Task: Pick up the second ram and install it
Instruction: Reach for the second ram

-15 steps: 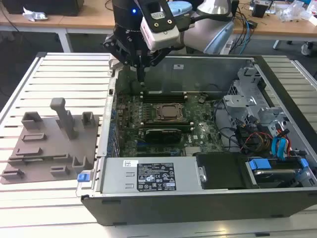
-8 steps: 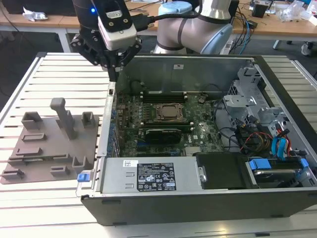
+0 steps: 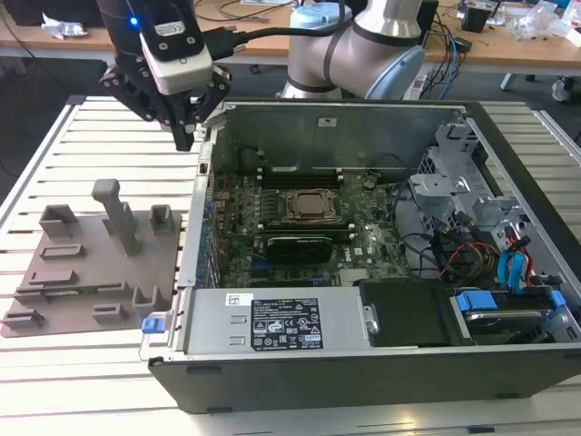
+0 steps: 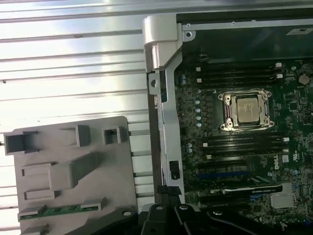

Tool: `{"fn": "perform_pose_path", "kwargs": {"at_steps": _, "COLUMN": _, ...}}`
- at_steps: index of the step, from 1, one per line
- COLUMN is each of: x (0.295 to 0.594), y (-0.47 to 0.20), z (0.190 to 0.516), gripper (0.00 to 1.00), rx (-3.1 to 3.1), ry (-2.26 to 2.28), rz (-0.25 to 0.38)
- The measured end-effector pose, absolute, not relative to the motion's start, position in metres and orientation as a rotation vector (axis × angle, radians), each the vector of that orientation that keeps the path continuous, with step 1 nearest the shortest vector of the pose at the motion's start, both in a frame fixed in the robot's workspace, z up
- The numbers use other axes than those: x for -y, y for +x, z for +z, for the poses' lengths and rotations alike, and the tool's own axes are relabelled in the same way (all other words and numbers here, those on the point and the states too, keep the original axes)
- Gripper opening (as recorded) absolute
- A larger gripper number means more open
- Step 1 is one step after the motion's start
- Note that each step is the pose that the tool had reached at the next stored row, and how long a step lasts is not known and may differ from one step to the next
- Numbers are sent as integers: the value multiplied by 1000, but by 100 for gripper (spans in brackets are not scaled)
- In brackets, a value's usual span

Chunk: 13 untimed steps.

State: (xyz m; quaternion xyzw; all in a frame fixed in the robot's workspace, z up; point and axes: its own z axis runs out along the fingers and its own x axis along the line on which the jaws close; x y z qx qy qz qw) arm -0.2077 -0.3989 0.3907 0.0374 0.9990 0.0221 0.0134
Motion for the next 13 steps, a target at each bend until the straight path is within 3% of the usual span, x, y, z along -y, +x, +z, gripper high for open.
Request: {"fn": "perform_pose_path", "kwargs": {"at_steps": 13, "x": 404, "y": -247, "z": 386, "gripper": 10, "rx": -3112, "ry": 116, "rz": 69}}
